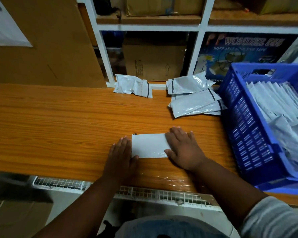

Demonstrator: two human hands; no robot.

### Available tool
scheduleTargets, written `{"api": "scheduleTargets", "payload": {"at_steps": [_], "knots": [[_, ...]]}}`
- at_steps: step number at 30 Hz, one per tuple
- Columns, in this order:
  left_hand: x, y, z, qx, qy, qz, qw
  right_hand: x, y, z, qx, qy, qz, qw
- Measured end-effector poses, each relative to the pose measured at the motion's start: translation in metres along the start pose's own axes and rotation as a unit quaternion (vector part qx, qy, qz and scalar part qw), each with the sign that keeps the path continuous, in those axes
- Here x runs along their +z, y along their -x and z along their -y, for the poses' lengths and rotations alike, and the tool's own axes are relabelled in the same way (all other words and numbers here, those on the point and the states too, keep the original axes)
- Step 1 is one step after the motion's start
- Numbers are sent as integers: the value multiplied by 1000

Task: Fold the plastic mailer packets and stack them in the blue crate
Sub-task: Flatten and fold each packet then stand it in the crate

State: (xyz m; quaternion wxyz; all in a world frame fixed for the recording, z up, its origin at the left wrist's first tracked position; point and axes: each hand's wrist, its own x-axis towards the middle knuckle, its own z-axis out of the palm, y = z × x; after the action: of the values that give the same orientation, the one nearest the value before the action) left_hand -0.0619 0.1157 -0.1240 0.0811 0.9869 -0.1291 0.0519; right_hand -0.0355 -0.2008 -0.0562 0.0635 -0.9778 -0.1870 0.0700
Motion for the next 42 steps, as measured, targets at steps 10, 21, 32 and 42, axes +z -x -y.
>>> {"api": "scheduleTargets", "payload": {"at_steps": [10,21,32,42], "knots": [[0,-8,-23,70,-17,19,997,44,-14,24,10,-1,-17,1000],[-14,-2,-22,-41,56,48,996,-33,-44,2,160,-44,153,974],[-89,-62,-128,138,103,-13,985,-153,26,-45,206,-274,-53,938],[-157,-138,-306,282,130,-31,950,-254,144,-165,299,-125,-251,912]]}}
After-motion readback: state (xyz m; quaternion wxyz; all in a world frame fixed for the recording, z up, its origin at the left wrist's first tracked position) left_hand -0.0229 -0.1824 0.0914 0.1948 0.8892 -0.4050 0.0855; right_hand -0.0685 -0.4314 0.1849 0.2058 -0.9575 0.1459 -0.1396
